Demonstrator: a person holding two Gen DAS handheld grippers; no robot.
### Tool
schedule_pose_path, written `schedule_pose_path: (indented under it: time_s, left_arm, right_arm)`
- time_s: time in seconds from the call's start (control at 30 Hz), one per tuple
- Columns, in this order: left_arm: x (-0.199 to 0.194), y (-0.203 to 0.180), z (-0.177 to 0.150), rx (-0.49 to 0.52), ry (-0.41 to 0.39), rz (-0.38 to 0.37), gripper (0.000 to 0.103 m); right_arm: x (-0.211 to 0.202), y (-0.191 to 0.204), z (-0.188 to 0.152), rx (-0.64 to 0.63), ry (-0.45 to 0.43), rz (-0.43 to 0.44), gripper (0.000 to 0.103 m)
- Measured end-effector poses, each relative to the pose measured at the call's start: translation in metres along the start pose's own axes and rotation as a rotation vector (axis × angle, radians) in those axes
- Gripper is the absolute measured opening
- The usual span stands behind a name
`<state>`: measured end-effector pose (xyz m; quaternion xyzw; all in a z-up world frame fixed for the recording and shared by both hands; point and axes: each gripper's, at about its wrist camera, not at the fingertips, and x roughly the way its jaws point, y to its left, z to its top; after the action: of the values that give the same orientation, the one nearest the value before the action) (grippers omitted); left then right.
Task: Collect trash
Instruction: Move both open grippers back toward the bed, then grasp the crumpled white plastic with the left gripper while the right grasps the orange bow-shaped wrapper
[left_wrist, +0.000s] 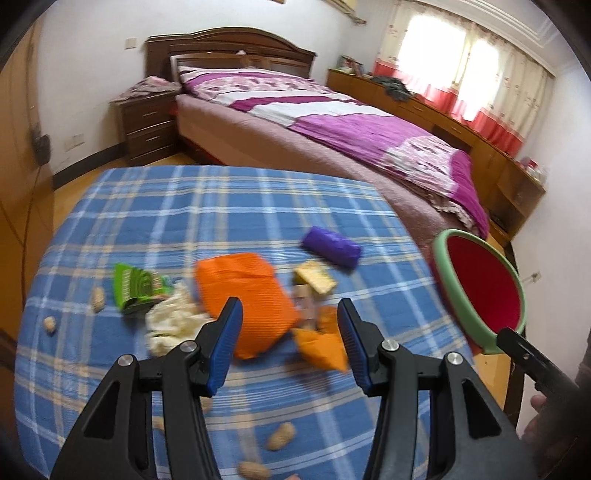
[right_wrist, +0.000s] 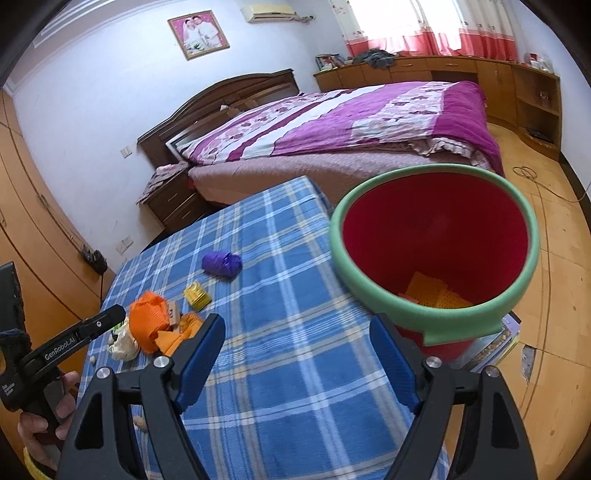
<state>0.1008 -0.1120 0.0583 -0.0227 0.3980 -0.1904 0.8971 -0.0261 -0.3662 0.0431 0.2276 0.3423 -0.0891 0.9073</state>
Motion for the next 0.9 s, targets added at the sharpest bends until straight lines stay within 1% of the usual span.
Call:
schedule_pose_path:
  time_s: [0.23,0.5,0.63,0.9]
  left_arm:
    - [0.005,0.036,-0.007,-0.061,0.013,0.077,0.053]
    - [0.021,0.063,-0.017,-0.104,0.062,0.121,0.053]
    - [0.032,0.072,-0.023,-0.13,0.093,0.128,0.053]
    - [0.045,0.079,-0.027,-0.144,0.117,0.121,0.053]
  right_arm:
    - [0.011,0.017,-0.006,-0.033,0.032,0.008,0.083]
    - [0.021,0.03,-0.011,-0.059,0.065,0.013,0.083]
    - [0.027,0.037,-0.014,-0.08,0.083,0.018,0.083]
    - [0.044,0.057,-0.017,-0.133,0.119,0.024,0.083]
